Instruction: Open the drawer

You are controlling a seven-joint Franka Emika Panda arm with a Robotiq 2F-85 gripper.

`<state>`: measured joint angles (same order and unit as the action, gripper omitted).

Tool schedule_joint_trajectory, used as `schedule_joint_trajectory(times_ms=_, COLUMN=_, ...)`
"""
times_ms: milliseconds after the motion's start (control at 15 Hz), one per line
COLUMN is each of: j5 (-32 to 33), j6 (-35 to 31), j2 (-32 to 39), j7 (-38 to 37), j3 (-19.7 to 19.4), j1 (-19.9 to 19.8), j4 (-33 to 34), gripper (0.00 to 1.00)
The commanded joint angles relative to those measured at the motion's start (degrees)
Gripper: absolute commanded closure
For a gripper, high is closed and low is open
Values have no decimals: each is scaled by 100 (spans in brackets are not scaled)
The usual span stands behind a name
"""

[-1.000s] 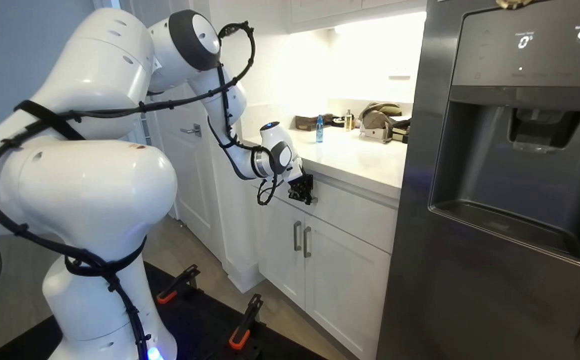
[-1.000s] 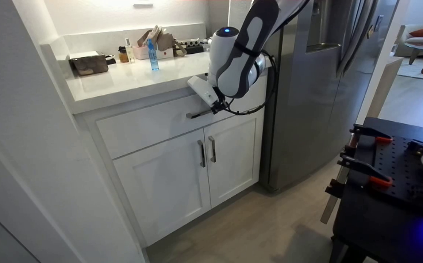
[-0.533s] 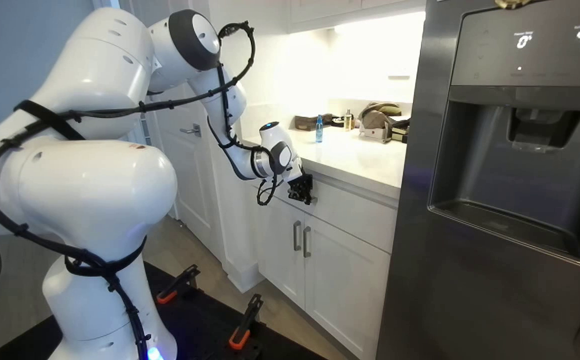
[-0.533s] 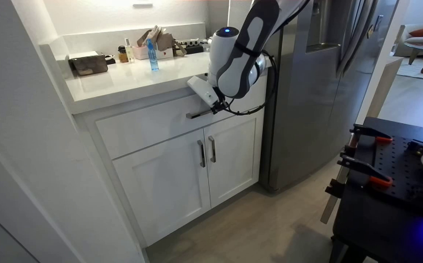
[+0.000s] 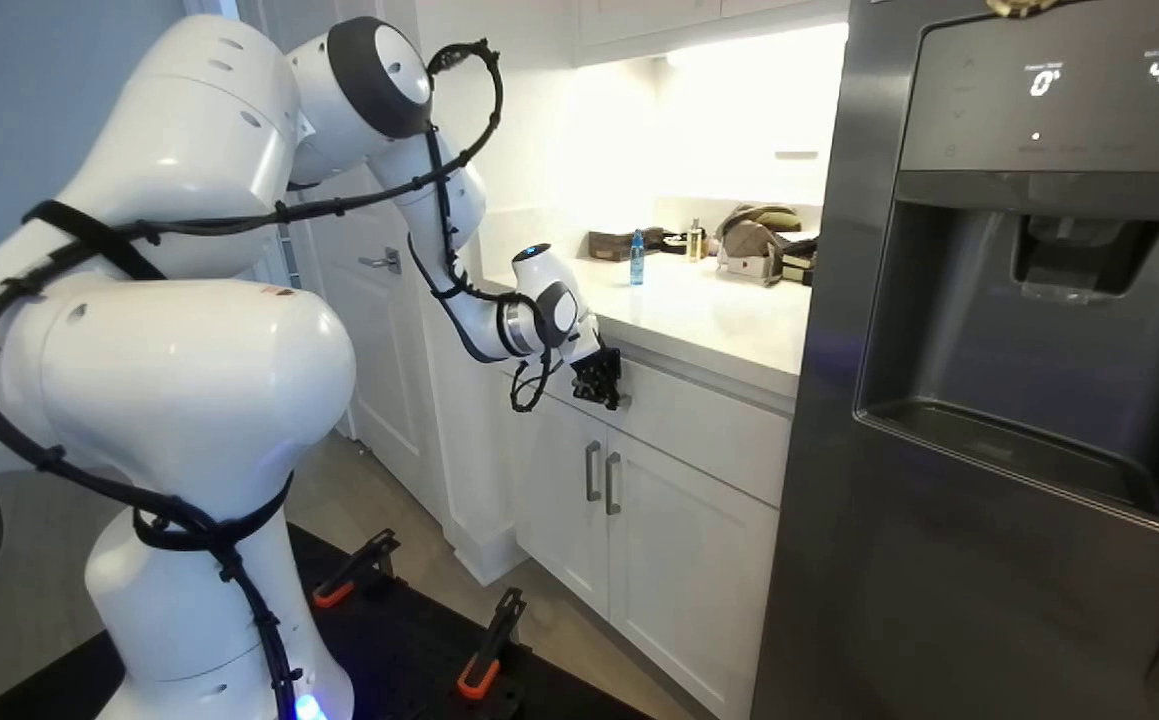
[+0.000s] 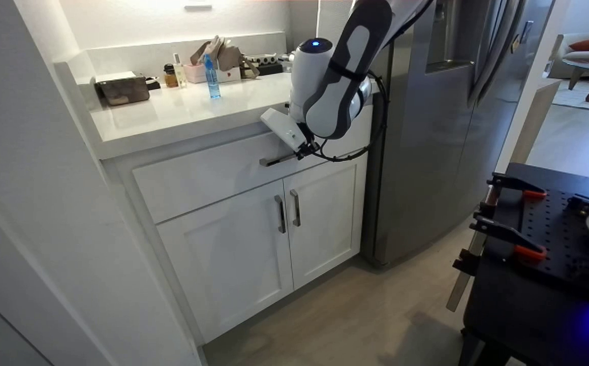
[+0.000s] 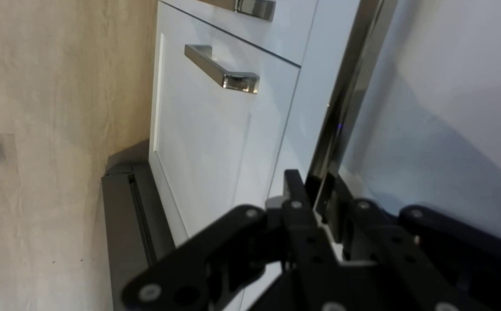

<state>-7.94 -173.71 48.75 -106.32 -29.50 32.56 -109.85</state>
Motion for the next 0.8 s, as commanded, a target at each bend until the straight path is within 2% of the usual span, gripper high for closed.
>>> schedule_joint_trajectory(times_ms=0, j5=175, j6=-222, j2=-617, j7=52, j3=-91, j1=688, j4=-656, gripper=95)
schedule_joint_trajectory(times_ms=733, j5=-75, j6=-658, j2=-752, j7=-308, j3=-665, j1=1735, j4=-1513, gripper=95)
